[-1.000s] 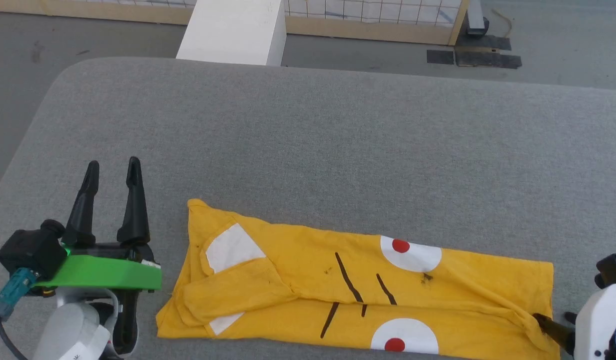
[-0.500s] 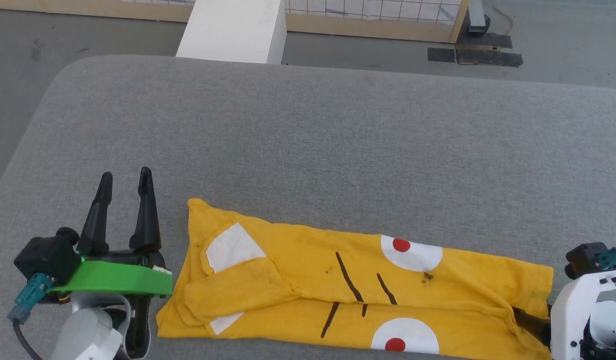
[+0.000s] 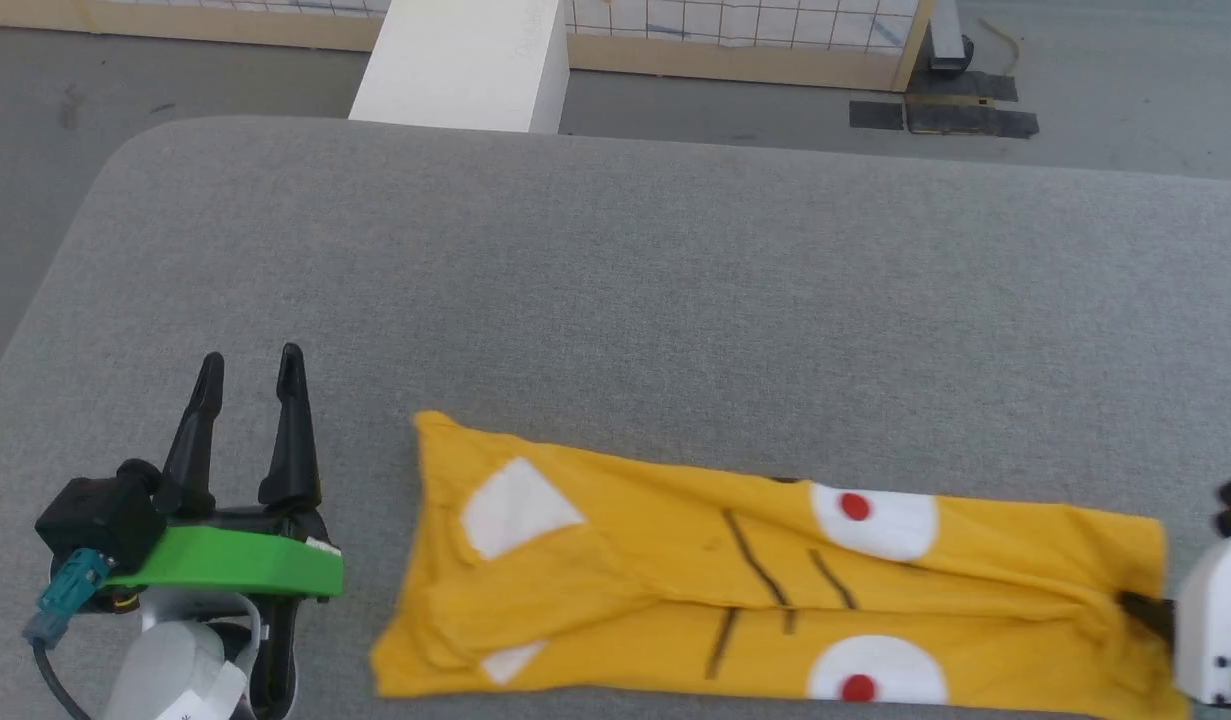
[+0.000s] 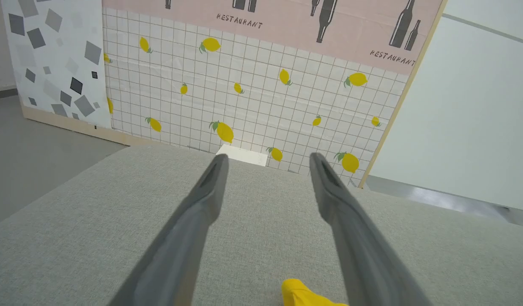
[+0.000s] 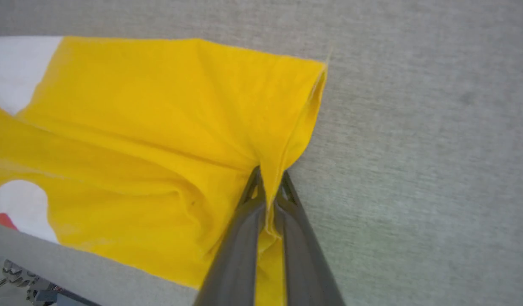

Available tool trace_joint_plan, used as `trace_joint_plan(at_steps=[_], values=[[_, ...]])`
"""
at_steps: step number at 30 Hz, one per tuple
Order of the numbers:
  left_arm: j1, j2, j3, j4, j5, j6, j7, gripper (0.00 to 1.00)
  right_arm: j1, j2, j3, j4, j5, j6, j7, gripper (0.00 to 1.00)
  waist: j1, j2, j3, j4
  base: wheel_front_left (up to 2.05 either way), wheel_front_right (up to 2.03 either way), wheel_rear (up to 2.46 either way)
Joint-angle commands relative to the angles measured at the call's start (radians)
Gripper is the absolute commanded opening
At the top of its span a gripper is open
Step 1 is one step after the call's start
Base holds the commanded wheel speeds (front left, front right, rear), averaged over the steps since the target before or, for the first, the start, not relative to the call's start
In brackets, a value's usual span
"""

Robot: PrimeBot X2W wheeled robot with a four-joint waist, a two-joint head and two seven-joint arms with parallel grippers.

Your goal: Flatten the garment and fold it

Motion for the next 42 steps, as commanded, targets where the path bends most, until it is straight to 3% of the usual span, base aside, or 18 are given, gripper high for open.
trace_joint_plan(at_steps=[1, 9, 16, 23, 25, 29, 35, 42], values=[[0.008, -0.005, 0.001, 0.004, 0.005, -0.005, -0.004, 1.0, -0.003, -0.02, -0.034, 0.032, -0.031, -0.006, 0.011, 0.0, 0.0, -0.0001, -0.001, -0.002, 0.0, 0.0, 0.0], [0.006, 0.0, -0.011, 0.038, 0.018, -0.006, -0.002, 1.0, -0.021, 0.013, -0.272, 0.104, -0.25, -0.006, 0.075, 0.0, 0.0, -0.0001, -0.008, -0.009, 0.0, 0.0, 0.0], [0.007, 0.008, -0.03, 0.058, 0.033, 0.0, 0.003, 1.0, -0.028, 0.079, -0.352, 0.03, -0.419, -0.006, 0.172, 0.0, 0.0, -0.0001, -0.031, -0.02, 0.0, 0.0, 0.0], [0.026, 0.009, -0.028, 0.061, 0.031, 0.017, 0.01, 1.0, 0.016, 0.05, -0.244, -0.171, -0.45, -0.006, 0.339, 0.0, 0.0, -0.0001, -0.069, -0.04, 0.0, 0.0, 0.0], [0.037, 0.01, -0.023, 0.059, 0.025, 0.025, 0.012, 1.0, 0.038, 0.03, -0.187, -0.282, -0.415, -0.006, 0.439, 0.0, 0.0, -0.0001, -0.082, -0.046, 0.0, 0.0, 0.0], [0.053, 0.013, -0.012, 0.049, 0.016, 0.033, 0.014, 1.0, 0.049, 0.029, -0.108, -0.432, -0.35, -0.006, 0.532, 0.0, 0.0, -0.0001, -0.091, -0.049, 0.0, 0.0, 0.0], [0.08, 0.012, 0.016, 0.024, -0.003, 0.052, 0.011, 1.0, 0.002, 0.081, 0.055, -0.548, -0.281, -0.006, 0.542, 0.0, 0.0, -0.0001, -0.089, -0.041, 0.0, 0.0, 0.0], [0.107, 0.007, 0.023, 0.003, -0.011, 0.059, 0.008, 1.0, -0.076, 0.161, 0.238, -0.492, -0.253, -0.006, 0.44, 0.0, 0.0, -0.0001, -0.075, 0.015, 0.0, 0.0, 0.0]])
